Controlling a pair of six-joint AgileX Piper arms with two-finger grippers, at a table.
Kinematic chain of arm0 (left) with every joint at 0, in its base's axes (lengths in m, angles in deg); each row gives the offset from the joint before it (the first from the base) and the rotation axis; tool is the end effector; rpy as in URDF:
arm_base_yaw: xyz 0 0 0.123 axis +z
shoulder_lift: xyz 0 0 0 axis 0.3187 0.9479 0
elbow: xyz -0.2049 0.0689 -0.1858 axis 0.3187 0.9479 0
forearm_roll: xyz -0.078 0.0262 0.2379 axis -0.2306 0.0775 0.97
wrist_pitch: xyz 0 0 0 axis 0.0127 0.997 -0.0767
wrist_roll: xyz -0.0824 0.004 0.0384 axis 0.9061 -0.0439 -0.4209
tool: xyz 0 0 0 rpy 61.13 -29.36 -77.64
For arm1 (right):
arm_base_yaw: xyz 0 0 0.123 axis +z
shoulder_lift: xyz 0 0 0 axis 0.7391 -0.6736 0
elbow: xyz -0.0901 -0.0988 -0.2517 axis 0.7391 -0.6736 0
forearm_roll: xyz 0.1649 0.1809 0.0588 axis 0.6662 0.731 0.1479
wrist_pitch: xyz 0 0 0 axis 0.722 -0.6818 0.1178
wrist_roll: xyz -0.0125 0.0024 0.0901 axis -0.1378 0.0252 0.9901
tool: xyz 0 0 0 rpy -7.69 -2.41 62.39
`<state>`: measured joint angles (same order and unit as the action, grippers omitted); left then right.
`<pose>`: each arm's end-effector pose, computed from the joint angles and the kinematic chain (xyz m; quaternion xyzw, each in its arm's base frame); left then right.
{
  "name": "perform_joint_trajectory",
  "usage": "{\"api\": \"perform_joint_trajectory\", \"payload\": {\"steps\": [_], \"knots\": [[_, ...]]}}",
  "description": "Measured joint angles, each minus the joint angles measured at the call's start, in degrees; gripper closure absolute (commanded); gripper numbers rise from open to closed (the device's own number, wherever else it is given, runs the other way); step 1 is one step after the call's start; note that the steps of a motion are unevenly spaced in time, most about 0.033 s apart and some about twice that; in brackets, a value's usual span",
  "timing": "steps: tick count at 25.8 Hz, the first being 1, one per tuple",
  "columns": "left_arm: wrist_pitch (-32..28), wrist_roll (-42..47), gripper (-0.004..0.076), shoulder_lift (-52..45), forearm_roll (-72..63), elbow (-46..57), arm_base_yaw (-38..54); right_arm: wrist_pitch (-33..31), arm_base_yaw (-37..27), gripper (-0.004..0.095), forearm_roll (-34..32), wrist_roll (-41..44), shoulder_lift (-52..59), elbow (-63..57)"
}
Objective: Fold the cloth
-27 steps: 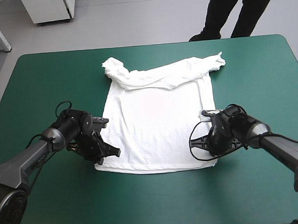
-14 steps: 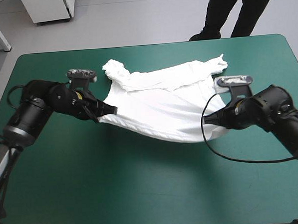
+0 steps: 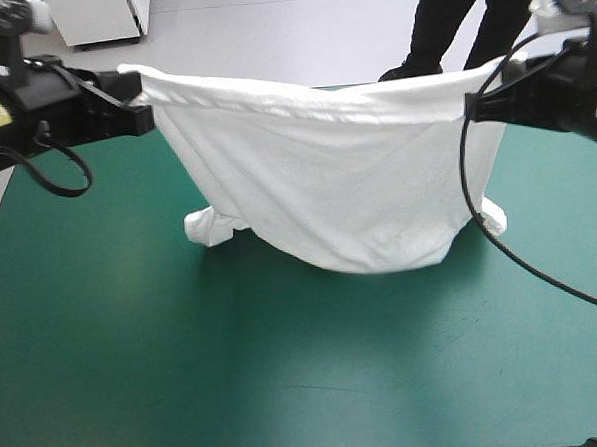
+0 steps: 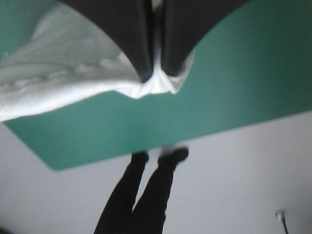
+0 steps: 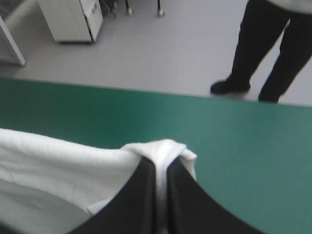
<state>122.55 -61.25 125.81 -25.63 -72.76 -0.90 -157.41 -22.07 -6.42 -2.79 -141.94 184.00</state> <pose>0.1863 -0.0775 0.5852 0.1493 0.8033 -0.1613 0.5535 0.1669 0.0580 0.5799 -0.0613 0.8171 0.0788 0.5678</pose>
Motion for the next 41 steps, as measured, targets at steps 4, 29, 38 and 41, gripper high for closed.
{"api": "perform_joint_trajectory", "payload": {"steps": [4, 29, 38, 41], "knots": [[-1.6, -2.5, 0.0734, -0.5, -2.5, -9.3, 0.0, 0.0, 0.0, 0.0919, 1.0, -2.6, -1.0, 11.4], [-26.3, -5.5, 0.0734, 18.4, 2.3, -24.5, 0.0, 16.9, 0.0, 0.0908, -10.7, -2.5, -22.1, 29.6], [-43.1, -5.5, 0.0734, 25.9, 4.2, -24.1, 0.0, 32.6, -1.5, 0.0911, -20.8, 5.1, -29.5, 29.3], [-43.4, -5.5, 0.0734, 26.9, 5.8, -24.1, 0.0, 31.8, -4.2, 0.0912, -18.0, 5.6, -30.3, 29.3]]}}
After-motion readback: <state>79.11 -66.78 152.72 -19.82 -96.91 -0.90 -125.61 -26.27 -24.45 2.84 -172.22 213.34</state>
